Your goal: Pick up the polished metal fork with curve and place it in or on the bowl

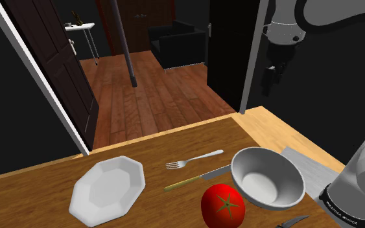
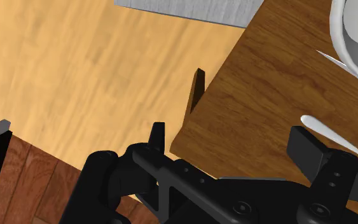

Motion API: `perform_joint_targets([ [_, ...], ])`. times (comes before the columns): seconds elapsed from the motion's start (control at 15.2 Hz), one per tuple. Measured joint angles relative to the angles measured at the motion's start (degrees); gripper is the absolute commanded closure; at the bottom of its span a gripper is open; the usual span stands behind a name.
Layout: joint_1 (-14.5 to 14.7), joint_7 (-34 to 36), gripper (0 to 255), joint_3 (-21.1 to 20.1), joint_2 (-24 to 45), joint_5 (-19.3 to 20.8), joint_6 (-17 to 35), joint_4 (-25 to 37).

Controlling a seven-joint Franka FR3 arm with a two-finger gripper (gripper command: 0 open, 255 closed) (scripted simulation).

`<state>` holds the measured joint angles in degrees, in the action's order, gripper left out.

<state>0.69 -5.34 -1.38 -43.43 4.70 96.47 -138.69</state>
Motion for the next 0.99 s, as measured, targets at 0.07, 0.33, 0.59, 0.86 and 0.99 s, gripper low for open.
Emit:
perform_joint_targets([
  [0.07, 0.00, 0.00, 0, 0.00, 0.00, 0.00, 0.00, 0.00],
  [0.33, 2.31, -1.53, 0, -1.03, 3.80, -1.28, 4.37, -0.62],
  [0.59, 5.17, -3.73, 0, -2.42, 10.34, -2.76, 10.02, 0.30],
  [0.86, 7.93, -6.30, 0, -3.79, 15.54, -4.13, 15.10, 0.53],
  [0.99, 9.39, -7.27, 0, -4.79, 18.52, -4.87, 17.68, 0.99],
])
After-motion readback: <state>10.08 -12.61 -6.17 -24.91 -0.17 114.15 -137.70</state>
